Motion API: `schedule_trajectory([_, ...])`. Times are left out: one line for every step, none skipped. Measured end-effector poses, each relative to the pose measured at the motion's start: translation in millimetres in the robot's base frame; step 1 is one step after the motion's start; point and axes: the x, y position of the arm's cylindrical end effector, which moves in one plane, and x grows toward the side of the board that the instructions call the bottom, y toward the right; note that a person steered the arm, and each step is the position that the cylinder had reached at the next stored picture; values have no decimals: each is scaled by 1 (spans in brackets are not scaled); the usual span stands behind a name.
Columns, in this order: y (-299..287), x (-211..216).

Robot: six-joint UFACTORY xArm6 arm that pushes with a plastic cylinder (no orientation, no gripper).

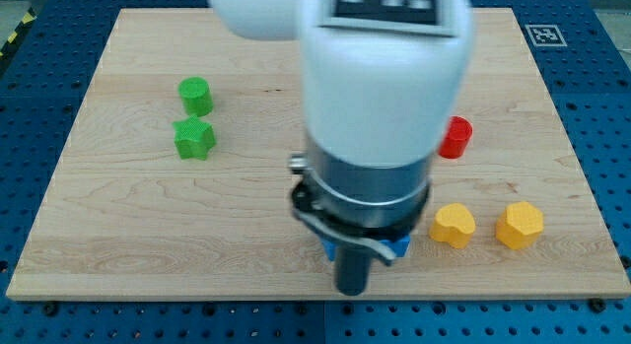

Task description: Slide the blue cube and the blue triangle towards the left side of the board

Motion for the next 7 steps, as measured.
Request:
schedule_trajectory([77,-1])
schedule_trajectory([106,-1])
schedule_trajectory([106,-1])
schedule_trajectory([97,-1])
schedule_trajectory([93,-3])
schedule_trajectory([93,-7])
schedule_trajectory([90,-7])
